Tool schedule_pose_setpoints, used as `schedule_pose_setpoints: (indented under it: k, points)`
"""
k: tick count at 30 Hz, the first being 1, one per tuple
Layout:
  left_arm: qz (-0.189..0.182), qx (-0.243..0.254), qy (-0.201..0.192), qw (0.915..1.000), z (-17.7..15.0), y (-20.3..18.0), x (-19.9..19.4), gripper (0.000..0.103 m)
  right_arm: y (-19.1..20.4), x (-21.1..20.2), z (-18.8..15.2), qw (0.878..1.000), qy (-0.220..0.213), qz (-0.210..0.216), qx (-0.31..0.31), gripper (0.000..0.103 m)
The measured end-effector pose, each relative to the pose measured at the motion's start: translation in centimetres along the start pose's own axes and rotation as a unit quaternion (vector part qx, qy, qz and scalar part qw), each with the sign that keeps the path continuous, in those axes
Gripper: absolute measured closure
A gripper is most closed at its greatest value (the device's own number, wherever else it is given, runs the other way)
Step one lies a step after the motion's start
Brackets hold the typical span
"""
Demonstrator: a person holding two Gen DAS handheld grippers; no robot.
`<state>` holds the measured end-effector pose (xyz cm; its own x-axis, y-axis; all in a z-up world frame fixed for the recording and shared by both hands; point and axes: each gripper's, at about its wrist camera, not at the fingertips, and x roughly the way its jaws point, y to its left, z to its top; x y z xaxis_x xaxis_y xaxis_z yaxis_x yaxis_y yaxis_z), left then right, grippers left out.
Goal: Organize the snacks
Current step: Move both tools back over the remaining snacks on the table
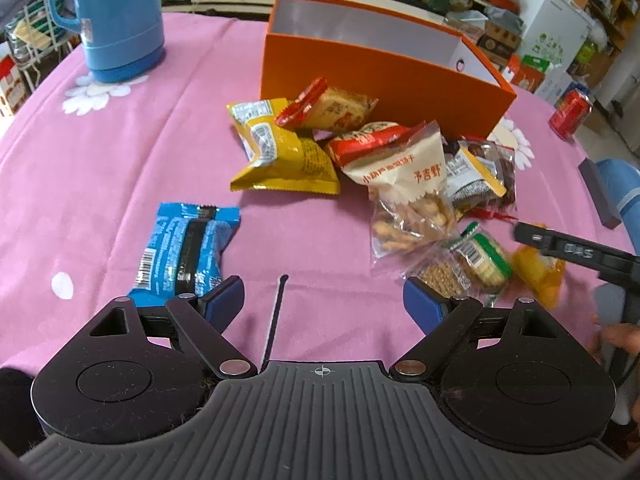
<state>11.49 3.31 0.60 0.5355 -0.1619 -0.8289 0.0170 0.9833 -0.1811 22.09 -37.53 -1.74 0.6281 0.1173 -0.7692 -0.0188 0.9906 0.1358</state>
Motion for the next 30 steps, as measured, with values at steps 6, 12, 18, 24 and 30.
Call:
schedule_pose_setpoints:
  k: [6,12,18,24,30]
  points:
    - [-0.027,0.046,0.006,0.9985,0.4,-3.3,1.4,0.033,-7.3,-2.9,-2.5,0.989,-0.046,0.020,0.141,0.001]
    - [-0.041,0.068,0.035,0.9963,0.7,-7.9,5.0,0.032,-9.8,-3.0,-3.5,0.973,-0.084,0.052,0.207,0.001]
    - [-0.021,0.062,0.043,0.9969,0.2,-8.5,7.1,0.068,-10.0,-2.0,-3.5,0.971,-0.073,0.072,0.214,0.001]
    - [-0.028,0.053,0.051,0.9969,-0.6,-5.9,5.7,0.091,-9.9,-2.1,-3.6,0.972,-0.072,0.071,0.210,0.001]
    - [0.001,0.070,0.052,0.9962,-1.9,-4.0,4.2,0.077,-9.2,-2.5,-3.6,0.977,-0.061,0.067,0.192,0.001]
